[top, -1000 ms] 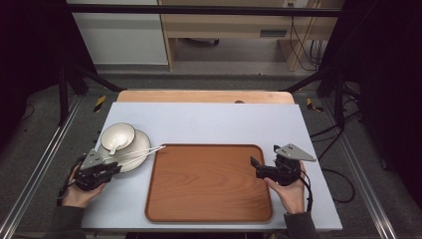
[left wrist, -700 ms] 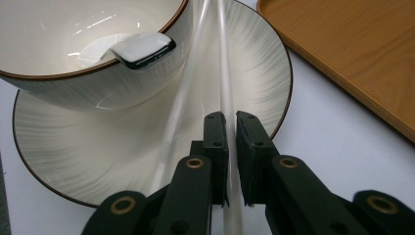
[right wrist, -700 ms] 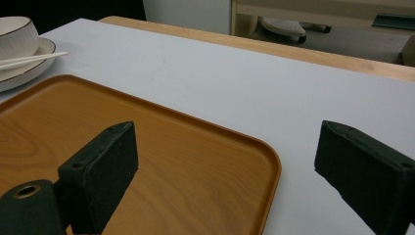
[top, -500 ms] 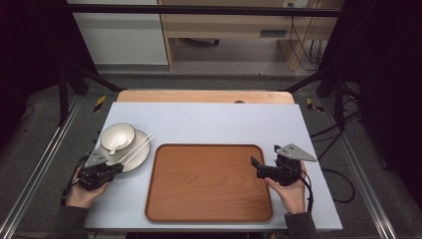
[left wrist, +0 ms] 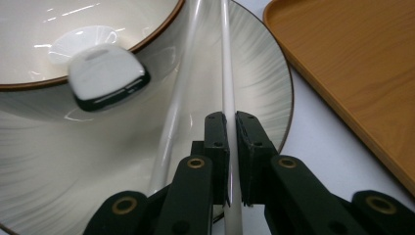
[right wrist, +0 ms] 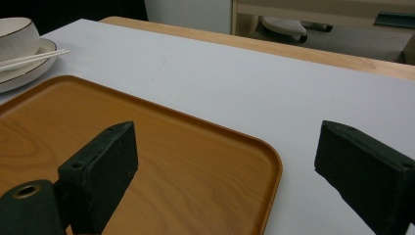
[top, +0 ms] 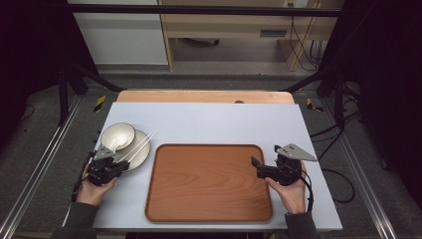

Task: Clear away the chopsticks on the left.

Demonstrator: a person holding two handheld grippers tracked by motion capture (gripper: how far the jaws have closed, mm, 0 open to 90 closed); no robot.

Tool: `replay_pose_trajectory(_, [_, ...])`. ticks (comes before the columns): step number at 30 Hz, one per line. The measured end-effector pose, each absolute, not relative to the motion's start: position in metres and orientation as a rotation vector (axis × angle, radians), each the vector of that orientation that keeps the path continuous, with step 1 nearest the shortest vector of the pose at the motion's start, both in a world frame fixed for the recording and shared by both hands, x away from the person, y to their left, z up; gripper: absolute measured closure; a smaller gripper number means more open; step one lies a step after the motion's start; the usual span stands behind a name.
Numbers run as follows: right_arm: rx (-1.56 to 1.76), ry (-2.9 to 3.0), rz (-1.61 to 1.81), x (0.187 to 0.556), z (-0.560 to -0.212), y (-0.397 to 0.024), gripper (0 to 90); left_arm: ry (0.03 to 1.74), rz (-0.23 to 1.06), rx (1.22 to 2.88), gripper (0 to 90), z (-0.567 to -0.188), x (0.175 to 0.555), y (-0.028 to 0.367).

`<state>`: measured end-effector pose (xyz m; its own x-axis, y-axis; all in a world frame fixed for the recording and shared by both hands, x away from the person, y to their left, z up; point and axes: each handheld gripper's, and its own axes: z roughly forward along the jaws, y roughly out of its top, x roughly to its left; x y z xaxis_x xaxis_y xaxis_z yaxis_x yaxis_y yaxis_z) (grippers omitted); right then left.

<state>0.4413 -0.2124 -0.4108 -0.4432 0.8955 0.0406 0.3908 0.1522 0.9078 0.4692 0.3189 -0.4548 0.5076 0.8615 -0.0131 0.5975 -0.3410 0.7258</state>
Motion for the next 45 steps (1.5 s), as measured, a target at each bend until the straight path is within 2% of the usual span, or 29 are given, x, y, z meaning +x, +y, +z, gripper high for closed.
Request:
replay_pose_trajectory(8, [1.228, 1.911, 1.262, 0.441, -0.411, -0.212, 8.3, 1.179, 0.514, 2.044, 83.9, -0.45, 0.462, 0.312])
replay_pose_trajectory(22, [1.239, 1.88, 1.273, 0.441, -0.41, -0.215, 6.3, 1.22, 0.601, 1.867, 83.9, -0.432, 0.428, 0.285])
replay_pose_trajectory(30, [1.245, 1.871, 1.274, 0.44, -0.411, -0.216, 6.4, 1.266, 0.654, 1.8, 84.0, -0.433, 0.412, 0.262])
replay_pose_trajectory(45, [1.262, 1.872, 1.281, 0.44, -0.412, -0.216, 6.8, 1.398, 0.651, 1.623, 83.9, -0.443, 0.392, 0.229])
